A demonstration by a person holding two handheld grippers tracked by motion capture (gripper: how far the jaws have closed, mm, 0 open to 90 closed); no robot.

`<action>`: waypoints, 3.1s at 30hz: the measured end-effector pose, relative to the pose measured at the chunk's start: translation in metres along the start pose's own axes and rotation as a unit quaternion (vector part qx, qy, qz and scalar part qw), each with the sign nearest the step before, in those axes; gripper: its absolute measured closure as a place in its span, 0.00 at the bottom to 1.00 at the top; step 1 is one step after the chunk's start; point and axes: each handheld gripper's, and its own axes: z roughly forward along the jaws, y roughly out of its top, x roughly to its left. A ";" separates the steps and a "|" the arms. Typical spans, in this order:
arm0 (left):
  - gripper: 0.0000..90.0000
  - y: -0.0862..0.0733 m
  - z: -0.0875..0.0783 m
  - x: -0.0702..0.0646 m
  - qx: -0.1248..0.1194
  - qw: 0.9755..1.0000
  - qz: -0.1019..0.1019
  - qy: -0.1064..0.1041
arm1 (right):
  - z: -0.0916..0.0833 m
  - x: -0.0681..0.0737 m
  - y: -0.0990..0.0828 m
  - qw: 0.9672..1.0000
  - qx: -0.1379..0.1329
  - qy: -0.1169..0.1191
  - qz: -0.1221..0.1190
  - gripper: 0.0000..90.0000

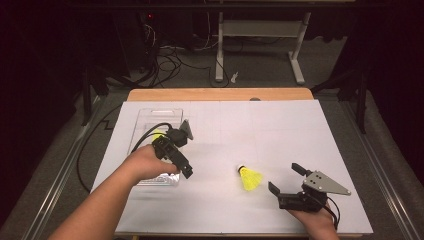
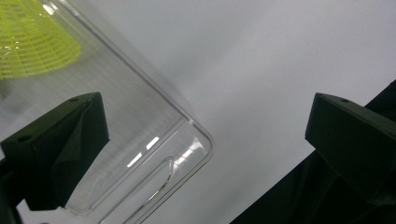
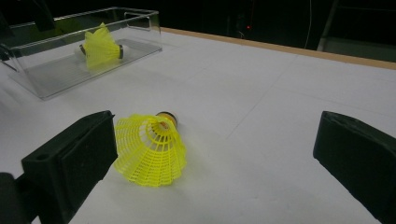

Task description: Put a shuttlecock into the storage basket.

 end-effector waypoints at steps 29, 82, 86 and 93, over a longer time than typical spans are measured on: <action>0.01 0.023 0.000 -0.033 -0.009 0.999 0.043 -0.022 | 0.001 0.017 0.003 1.000 -0.007 0.025 0.004 0.00; 0.01 0.019 0.011 -0.032 -0.009 0.998 0.053 -0.032 | 0.042 0.061 -0.005 0.993 0.103 0.058 -0.007 0.52; 0.01 0.019 0.012 -0.031 -0.010 0.998 0.054 -0.035 | 0.045 0.062 -0.004 0.993 0.104 0.048 -0.006 0.54; 0.01 0.019 0.012 -0.028 -0.015 0.998 0.049 -0.039 | 0.050 0.059 0.001 0.991 0.125 0.037 0.015 0.56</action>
